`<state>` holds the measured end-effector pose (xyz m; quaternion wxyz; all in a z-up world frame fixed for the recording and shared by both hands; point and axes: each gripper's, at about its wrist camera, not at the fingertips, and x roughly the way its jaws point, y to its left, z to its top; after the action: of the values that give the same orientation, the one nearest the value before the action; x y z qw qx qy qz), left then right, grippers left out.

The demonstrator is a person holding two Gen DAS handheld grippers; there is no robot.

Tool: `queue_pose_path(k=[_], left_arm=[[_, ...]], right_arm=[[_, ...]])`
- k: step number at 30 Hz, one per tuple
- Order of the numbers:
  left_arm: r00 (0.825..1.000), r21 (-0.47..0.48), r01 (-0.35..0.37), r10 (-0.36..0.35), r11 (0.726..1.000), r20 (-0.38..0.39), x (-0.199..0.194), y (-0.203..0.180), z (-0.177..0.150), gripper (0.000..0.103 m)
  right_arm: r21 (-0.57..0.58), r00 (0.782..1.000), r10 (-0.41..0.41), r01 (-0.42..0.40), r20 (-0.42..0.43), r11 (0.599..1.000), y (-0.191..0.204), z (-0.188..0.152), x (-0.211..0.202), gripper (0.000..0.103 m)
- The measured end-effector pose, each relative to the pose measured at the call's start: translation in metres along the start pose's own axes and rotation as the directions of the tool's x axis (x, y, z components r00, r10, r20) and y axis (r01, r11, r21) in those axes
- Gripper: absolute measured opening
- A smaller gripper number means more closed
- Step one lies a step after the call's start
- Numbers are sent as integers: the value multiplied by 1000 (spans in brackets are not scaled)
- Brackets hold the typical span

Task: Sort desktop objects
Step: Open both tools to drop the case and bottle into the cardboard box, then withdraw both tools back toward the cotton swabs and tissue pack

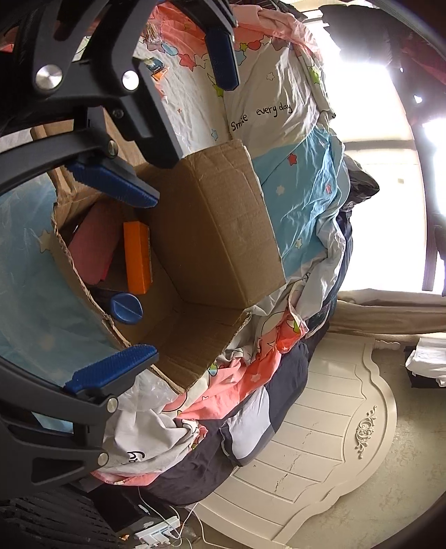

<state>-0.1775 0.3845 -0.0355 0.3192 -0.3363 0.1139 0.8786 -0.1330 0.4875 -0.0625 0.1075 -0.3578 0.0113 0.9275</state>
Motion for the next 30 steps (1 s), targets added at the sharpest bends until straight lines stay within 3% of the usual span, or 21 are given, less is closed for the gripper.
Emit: queue_pose_path(k=[19, 30], left_arm=[[990, -145, -140, 136, 979, -37, -72, 129, -47, 103], [976, -201, -213, 199, 956, -86, -93, 211, -78, 103]], right_arm=[[-170, 995, 102, -100, 3, 980, 127, 14, -31, 80], [-270, 987, 158, -158, -23, 950, 209, 19, -21, 80]])
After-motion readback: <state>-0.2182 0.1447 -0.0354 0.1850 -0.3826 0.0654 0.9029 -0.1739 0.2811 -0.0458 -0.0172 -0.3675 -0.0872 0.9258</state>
